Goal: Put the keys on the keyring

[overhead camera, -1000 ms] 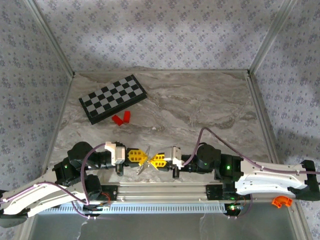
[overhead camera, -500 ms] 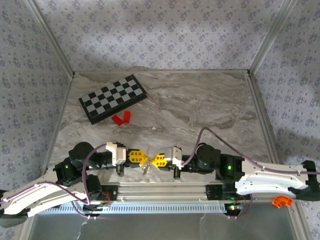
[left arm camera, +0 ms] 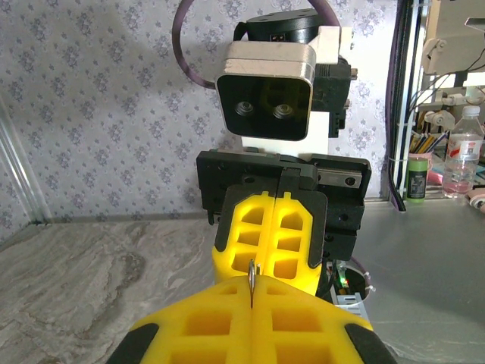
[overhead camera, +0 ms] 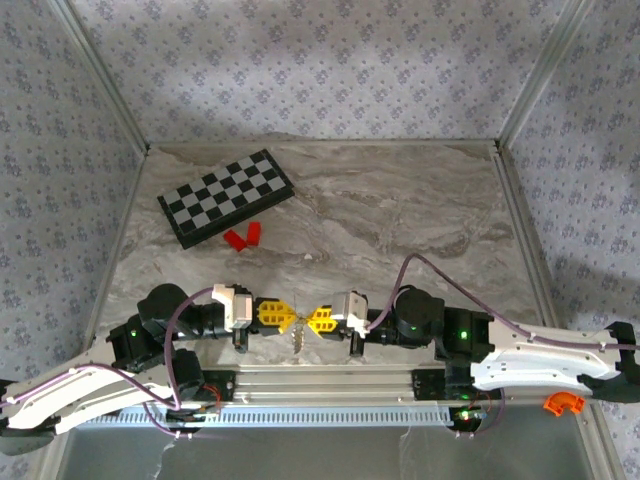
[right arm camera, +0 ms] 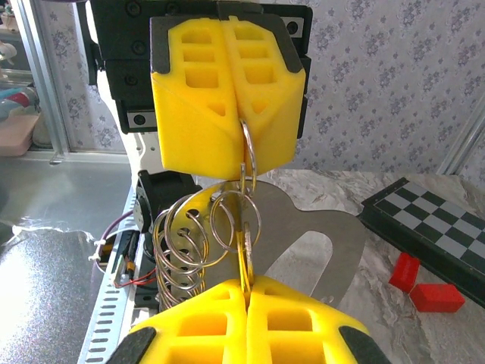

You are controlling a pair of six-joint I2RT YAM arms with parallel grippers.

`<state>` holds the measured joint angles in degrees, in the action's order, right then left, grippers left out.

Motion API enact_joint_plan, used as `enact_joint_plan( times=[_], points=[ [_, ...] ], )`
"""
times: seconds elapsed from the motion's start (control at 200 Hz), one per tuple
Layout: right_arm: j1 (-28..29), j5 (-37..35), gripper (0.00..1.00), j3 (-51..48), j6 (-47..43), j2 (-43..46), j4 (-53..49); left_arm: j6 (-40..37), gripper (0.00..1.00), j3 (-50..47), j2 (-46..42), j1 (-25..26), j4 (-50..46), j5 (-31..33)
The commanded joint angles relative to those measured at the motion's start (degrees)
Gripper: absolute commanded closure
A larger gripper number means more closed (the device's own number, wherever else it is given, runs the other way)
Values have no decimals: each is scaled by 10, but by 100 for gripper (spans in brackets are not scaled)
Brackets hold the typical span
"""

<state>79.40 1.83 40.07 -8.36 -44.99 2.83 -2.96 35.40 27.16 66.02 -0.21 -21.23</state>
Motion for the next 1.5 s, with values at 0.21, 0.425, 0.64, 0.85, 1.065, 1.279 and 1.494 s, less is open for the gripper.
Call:
enact_joint_plan(
  times=[0.21, 0.425, 0.64, 0.85, 1.065, 1.279, 1.494],
  points=[
    [5, -30, 96, 20, 11, 11, -31, -7, 100, 8, -4, 0, 25, -7],
    [8, -39, 96, 24, 14, 16, -45, -8, 100, 5, -3, 0, 25, -7],
    [16, -52, 93, 25, 12, 12, -49, -9, 100, 4, -4, 0, 22, -6],
    [19, -54, 95, 30, 17, 10, -63, -11, 100, 6, -3, 0, 18, -9],
    [21, -57, 86, 35, 15, 12, -83, -8, 100, 4, -2, 0, 21, -10],
    [36, -77, 57, 21, 4, 29, -43, 7, 100, -5, -3, 0, 55, -9],
    [73, -93, 55, 31, -28, 28, 8, 31, 100, -30, -6, 0, 120, 1]
  ],
)
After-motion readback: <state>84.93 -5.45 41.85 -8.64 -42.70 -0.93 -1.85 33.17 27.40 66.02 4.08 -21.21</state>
